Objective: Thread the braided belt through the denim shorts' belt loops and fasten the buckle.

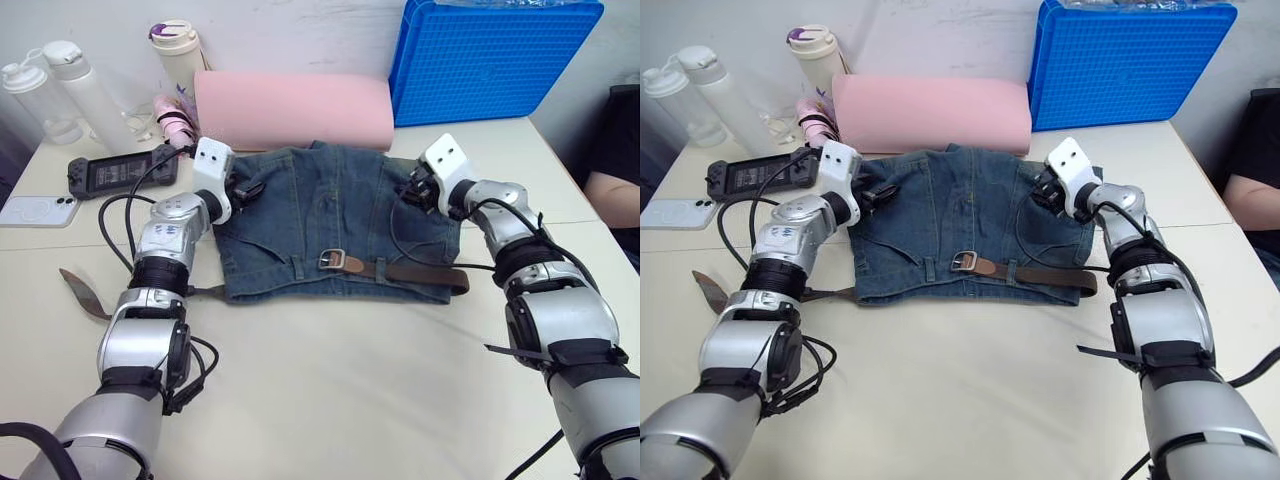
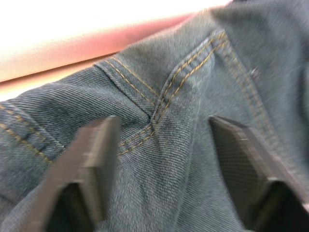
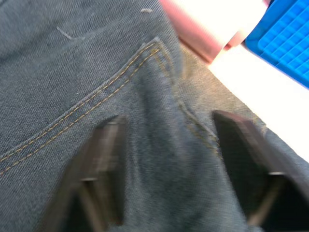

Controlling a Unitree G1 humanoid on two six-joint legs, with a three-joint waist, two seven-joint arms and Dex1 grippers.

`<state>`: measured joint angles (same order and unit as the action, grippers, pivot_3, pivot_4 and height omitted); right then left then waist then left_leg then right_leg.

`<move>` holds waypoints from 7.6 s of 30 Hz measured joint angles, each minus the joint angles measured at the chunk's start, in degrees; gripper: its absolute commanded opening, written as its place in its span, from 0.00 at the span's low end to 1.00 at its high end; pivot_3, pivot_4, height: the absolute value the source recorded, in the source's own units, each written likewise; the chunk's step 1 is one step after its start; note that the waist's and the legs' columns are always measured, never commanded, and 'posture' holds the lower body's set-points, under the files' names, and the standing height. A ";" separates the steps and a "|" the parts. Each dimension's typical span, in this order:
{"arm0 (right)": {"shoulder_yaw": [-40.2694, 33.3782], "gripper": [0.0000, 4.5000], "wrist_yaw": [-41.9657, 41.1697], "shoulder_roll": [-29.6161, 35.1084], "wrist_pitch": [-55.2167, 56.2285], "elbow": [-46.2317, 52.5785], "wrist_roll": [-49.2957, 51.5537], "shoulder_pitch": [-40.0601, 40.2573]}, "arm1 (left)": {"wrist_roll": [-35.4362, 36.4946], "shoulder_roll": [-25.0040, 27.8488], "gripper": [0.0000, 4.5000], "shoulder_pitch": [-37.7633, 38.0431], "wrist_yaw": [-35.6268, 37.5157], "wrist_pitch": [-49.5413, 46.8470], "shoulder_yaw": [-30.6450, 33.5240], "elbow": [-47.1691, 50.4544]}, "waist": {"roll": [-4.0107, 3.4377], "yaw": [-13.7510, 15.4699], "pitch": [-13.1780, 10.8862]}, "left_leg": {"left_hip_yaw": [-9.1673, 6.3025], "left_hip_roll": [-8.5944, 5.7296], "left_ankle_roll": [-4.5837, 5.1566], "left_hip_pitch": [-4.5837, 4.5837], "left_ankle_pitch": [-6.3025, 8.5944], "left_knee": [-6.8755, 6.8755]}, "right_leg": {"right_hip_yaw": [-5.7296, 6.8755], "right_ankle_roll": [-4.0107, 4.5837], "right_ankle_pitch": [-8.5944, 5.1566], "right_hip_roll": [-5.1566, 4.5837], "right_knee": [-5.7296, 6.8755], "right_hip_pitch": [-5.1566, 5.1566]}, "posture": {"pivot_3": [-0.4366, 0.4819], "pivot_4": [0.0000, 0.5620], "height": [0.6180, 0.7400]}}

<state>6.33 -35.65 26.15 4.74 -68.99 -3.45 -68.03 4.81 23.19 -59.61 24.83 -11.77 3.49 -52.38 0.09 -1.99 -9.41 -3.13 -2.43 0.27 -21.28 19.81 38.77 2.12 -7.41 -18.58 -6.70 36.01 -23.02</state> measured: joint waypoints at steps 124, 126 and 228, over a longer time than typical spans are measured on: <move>17.75 0.00 18.47 4.85 36.37 42.17 -33.33 13.22 | 55.19 14.42 0.98 21.51 8.31 -79.83 30.84 60.01 | 0.34 -1.21 -0.45 | -1.18 -0.66 -0.04 0.45 0.14 0.14 | -1.02 0.06 0.14 0.18 0.88 -0.46 | 0.48 0.27 1.00; 17.75 0.00 19.50 4.84 36.54 42.44 -34.14 13.46 | 64.23 14.01 0.98 24.21 1.25 -80.76 30.20 57.93 | 0.36 -1.02 -0.45 | -1.42 -0.66 -0.06 0.39 0.15 0.24 | -1.10 0.07 0.14 0.18 0.88 -0.42 | 0.48 0.27 1.00; 22.60 0.99 0.70 1.05 21.57 54.66 -31.95 24.05 | 92.79 -12.33 0.00 46.22 -64.77 -32.21 5.08 62.25 | 0.43 2.75 -0.40 | -1.13 -0.92 -0.10 0.98 0.15 -0.02 | -1.50 0.09 0.14 0.31 -0.15 -0.02 | 0.48 0.27 1.00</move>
<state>28.92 -34.95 27.20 26.31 -14.33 -35.40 -43.98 97.60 10.86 -13.39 -39.93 -43.98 8.56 9.88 0.53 0.76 -9.81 -4.25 -3.35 0.17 -20.30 19.96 38.75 0.63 -7.32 -18.43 -6.40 35.86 -23.04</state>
